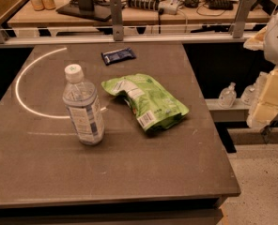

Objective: Pick green rice chip bag

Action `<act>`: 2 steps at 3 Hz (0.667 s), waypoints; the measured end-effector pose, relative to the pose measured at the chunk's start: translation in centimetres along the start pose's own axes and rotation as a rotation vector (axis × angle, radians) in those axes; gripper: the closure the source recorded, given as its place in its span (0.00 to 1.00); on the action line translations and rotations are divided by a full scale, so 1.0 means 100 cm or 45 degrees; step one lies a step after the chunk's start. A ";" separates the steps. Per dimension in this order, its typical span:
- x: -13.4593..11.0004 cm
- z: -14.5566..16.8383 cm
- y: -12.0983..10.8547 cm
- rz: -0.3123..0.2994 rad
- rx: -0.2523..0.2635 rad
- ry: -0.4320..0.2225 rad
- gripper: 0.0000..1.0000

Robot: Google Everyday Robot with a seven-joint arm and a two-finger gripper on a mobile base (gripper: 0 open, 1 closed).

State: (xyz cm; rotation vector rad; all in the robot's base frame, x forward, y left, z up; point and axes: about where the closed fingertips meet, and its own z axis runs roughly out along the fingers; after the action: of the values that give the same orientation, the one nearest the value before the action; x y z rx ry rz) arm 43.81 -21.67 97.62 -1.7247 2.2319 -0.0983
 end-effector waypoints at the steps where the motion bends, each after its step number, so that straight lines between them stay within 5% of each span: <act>1: 0.000 0.000 0.000 0.000 0.000 0.000 0.00; 2: -0.008 0.002 0.005 0.028 -0.014 -0.111 0.00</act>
Offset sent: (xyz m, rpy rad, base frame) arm -0.0112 0.0388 -0.0047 0.4001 -0.0221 0.0140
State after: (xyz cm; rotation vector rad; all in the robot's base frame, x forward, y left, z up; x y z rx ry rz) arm 43.57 -20.69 97.44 -1.6767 2.1918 -0.0055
